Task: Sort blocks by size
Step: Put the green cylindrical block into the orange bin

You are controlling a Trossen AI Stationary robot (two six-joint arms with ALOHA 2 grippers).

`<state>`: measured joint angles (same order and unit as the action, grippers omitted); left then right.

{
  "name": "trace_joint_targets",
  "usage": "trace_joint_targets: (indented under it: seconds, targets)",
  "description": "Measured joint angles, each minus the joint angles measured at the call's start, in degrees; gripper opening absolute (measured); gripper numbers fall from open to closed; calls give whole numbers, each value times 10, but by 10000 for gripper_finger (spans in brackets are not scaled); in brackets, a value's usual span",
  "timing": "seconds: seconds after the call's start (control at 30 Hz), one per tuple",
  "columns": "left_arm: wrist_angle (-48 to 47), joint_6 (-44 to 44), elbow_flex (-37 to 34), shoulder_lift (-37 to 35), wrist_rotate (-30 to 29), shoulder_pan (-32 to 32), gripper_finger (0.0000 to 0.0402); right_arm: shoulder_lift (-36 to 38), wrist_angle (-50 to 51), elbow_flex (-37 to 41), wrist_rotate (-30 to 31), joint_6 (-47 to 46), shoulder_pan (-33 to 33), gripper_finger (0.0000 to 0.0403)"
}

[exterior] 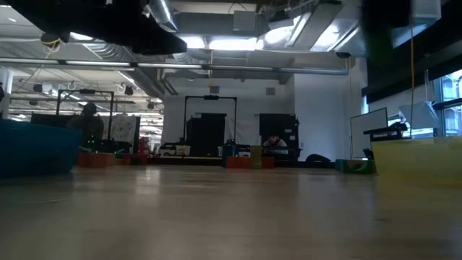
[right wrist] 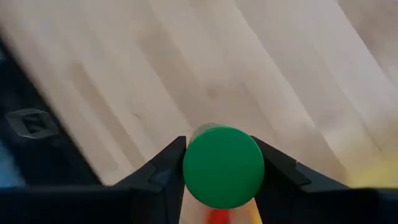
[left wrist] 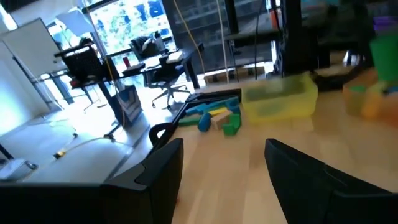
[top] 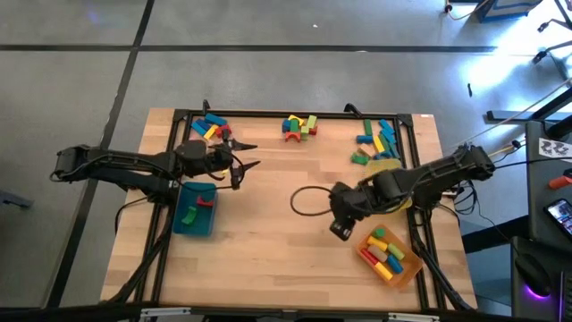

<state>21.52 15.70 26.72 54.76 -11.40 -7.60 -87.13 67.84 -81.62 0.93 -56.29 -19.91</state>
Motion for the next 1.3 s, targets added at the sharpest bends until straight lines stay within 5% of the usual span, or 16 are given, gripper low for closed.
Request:
trace_joint_targets:
  seconds: [0.3, 0.5, 0.63, 1.07, 1.3]
  targets:
    - [-81, 13, 0, 0, 0, 0, 210, 0, 137, 0, 4, -138, -53, 146]
    - [-127, 23, 0, 0, 0, 0, 210, 0, 138, 40, -83, -183, -80, 146]
    - [-138, 20, 0, 0, 0, 0, 210, 0, 121, 84, -182, -208, -90, 146]
    - [-137, -7, 0, 0, 0, 5, 210, -1, 27, 245, -323, -217, -122, 147]
    - [-138, -7, 0, 0, 0, 5, 210, -1, -19, 282, -316, -224, -146, 147]
